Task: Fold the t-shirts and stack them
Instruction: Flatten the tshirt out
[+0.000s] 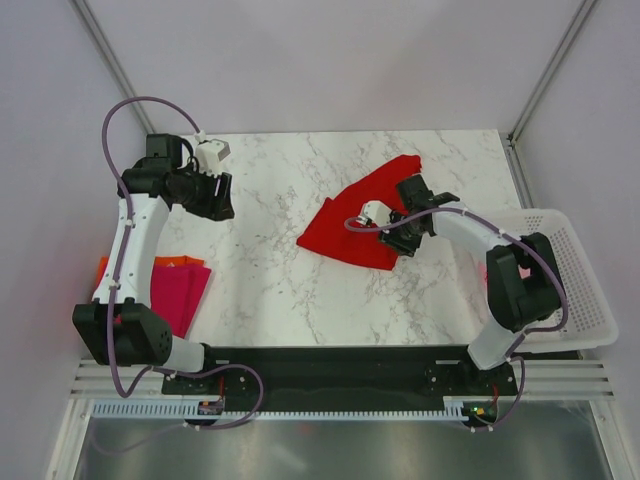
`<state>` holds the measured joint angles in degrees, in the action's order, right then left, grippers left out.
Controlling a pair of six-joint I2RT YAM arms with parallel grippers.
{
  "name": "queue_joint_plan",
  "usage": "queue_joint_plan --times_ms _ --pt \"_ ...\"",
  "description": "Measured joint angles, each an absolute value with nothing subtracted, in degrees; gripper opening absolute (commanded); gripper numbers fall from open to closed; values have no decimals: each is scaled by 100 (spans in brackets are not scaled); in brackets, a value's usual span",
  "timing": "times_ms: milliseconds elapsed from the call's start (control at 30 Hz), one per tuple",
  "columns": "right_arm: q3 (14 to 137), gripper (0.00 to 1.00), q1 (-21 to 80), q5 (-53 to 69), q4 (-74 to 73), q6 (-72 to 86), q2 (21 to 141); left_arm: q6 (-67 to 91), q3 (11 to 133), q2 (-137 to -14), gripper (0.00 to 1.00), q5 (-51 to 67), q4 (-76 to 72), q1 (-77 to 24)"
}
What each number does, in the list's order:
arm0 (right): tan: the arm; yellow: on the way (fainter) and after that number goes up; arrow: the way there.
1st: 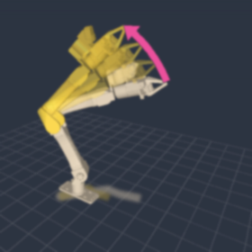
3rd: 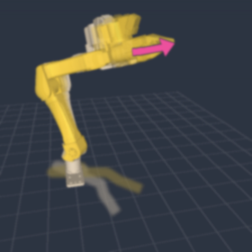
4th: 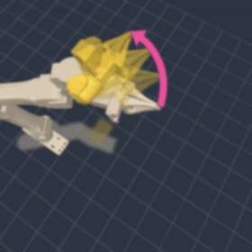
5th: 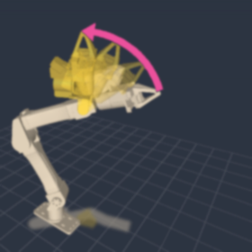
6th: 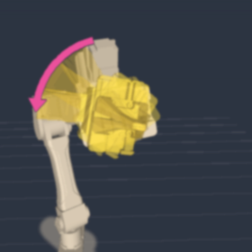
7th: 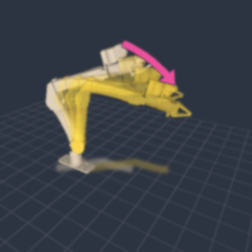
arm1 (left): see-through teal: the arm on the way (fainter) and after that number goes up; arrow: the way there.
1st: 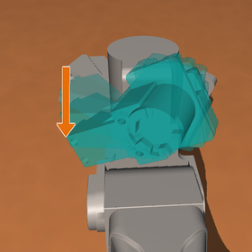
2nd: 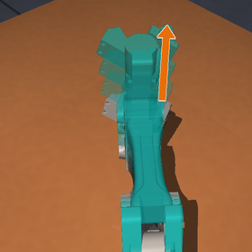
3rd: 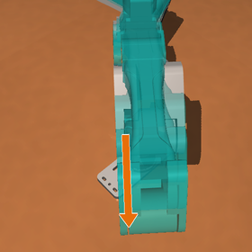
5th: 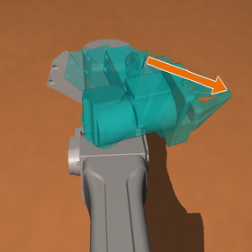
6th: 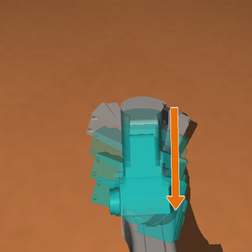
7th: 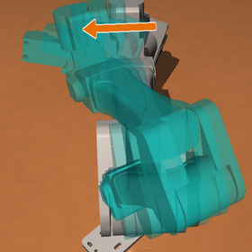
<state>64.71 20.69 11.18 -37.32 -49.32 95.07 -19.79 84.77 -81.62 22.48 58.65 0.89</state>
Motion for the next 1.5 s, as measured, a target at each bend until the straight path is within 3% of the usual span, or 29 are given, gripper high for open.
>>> queue_joint_plan --times_ms 67,167,200,333,667,833,933,967,1000,1133,1367,1500 --pt "6615 45 2067 1253 -3734 -4834 9791 -1981 8477 -8165 62 2233 5865 89" --pt "6810 32 2069 1389 -3734 -4733 10103 -1984 8477 -8165 62 2152 5865 89" --pt "6853 20 2069 1413 -3732 -4711 10158 -1984 8477 -8165 62 2128 5865 89" --pt "7081 0 2069 1549 -3892 -4633 10289 -1986 8473 -8165 62 2086 5865 91" --pt "7673 0 2373 2143 -4880 -4504 9789 -1994 8473 -8305 62 2080 5863 95" --pt "9223 0 2698 2661 -5815 -4342 9596 -1999 8475 -8401 63 2080 5865 95" --pt "10444 27 2814 2895 -6080 -4150 9581 -2005 8497 -8427 63 2080 5865 95" --pt "10735 34 2827 2943 -6051 -4119 9515 -2008 8521 -8447 62 2082 5863 95" --pt "10801 34 2827 2950 -6038 -4099 9450 -2008 8549 -8473 62 2082 5863 95" --pt "10044 38 2823 2917 -6060 -4187 9196 -2008 8624 -8510 63 2082 5863 95" --pt "7076 39 2838 2517 -5826 -4388 9323 -2027 8670 -8510 63 2078 5863 95" --pt "6436 39 2934 2206 -5454 -4414 9229 -2027 8670 -8510 63 2069 5863 95"
